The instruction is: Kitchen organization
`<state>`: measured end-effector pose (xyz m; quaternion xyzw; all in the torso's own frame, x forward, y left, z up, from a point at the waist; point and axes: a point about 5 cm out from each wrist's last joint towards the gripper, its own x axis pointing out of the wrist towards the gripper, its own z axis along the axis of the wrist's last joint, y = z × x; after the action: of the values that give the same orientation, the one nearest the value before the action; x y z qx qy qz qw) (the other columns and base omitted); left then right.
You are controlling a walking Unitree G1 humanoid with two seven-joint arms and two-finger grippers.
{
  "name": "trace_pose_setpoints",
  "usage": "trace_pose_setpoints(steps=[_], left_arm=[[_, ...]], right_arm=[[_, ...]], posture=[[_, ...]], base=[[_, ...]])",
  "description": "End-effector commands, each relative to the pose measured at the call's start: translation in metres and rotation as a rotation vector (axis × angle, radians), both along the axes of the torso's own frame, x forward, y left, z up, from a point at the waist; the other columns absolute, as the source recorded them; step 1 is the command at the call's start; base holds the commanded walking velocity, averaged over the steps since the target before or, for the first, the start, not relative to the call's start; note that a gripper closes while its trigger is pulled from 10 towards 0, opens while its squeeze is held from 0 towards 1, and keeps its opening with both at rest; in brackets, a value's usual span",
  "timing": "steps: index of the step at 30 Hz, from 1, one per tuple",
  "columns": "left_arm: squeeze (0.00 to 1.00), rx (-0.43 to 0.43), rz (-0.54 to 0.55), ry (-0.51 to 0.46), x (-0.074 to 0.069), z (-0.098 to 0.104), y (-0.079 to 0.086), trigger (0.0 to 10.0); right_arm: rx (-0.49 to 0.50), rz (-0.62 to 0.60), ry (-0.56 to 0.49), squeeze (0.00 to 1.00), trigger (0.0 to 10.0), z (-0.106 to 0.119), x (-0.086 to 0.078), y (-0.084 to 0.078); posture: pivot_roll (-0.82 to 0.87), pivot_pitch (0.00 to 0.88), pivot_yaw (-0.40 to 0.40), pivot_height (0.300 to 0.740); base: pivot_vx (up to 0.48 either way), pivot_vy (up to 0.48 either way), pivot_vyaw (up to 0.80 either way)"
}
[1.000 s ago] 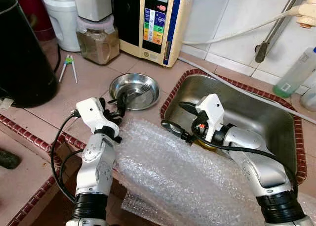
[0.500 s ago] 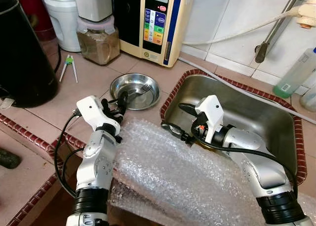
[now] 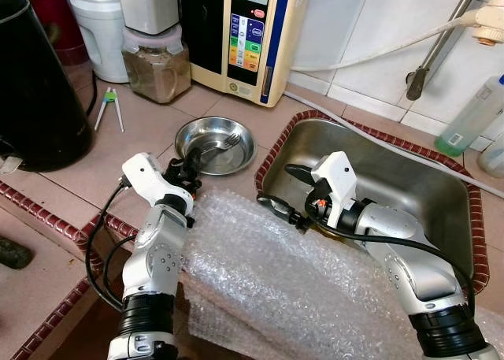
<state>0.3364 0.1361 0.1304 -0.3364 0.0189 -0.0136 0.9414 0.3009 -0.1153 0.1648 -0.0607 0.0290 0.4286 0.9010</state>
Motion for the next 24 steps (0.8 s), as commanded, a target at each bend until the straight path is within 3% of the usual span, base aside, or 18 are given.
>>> trace_pose_setpoints(steps=[1, 11, 18, 24], left_arm=[[0.0, -0.02, -0.007, 0.046, 0.0, -0.008, -0.002, 0.0], [0.0, -0.037, 0.003, 0.042, 0.001, -0.003, 0.001, 0.0], [0.0, -0.031, 0.04, 0.021, -0.001, 0.011, 0.004, 0.0], [0.0, 0.124, 0.056, -0.138, -0.003, 0.043, 0.009, 0.0]], right_arm=[[-0.012, 0.003, -0.014, 0.0, 10.0, 0.003, 0.0, -0.001], [-0.011, -0.002, -0.017, 0.0, 10.0, 0.003, 0.001, -0.001], [-0.014, -0.01, -0.024, 0.0, 10.0, 0.004, 0.003, -0.002], [-0.013, -0.03, -0.037, 0.0, 10.0, 0.005, 0.006, -0.003]], posture=[[0.01, 0.089, -0.099, 0.74], [0.01, 0.089, -0.1, 0.74], [0.01, 0.086, -0.101, 0.74], [0.01, 0.083, -0.1, 0.74]], base=[[0.0, 0.0, 0.0], [0.0, 0.0, 0.0], [0.0, 0.0, 0.0], [0.0, 0.0, 0.0]])
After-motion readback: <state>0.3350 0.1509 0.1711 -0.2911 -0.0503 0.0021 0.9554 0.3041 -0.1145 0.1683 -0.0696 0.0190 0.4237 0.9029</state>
